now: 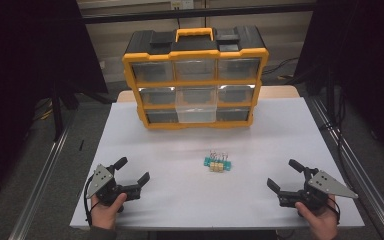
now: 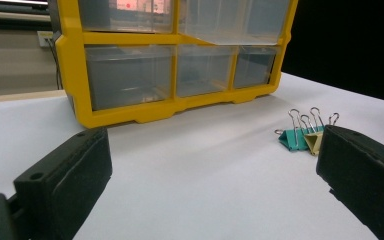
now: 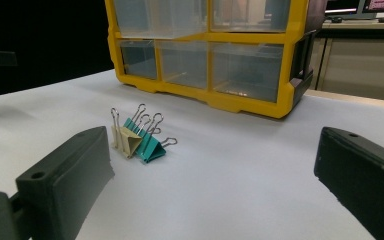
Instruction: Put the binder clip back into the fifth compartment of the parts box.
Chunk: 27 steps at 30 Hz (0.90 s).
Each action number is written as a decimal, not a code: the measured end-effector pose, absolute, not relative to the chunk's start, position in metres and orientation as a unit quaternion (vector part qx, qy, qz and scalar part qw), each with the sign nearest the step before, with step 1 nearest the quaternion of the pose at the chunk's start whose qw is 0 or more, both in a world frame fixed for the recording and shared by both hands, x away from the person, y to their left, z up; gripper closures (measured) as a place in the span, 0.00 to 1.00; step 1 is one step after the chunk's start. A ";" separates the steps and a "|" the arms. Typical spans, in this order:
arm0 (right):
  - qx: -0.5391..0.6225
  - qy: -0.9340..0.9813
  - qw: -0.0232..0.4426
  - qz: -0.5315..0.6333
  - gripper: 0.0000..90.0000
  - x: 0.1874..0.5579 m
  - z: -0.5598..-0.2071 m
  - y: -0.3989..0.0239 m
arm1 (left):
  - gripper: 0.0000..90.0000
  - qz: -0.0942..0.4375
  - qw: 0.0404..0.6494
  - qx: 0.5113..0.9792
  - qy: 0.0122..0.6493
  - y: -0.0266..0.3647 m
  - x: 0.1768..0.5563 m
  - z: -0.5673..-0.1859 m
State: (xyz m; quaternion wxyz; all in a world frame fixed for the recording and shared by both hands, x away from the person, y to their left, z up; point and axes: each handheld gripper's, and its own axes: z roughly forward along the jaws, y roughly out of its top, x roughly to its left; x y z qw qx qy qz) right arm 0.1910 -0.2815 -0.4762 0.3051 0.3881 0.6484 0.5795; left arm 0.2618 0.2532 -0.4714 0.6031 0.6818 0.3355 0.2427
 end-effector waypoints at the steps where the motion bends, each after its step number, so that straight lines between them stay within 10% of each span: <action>1: 0.389 0.649 0.304 0.579 0.01 0.191 -0.477 -0.281 | 0.01 0.238 0.609 0.676 0.339 0.251 0.262 -0.472; 27: 0.391 0.643 0.307 0.582 0.01 0.191 -0.475 -0.283 | 0.01 0.201 0.590 0.700 0.348 0.206 0.266 -0.463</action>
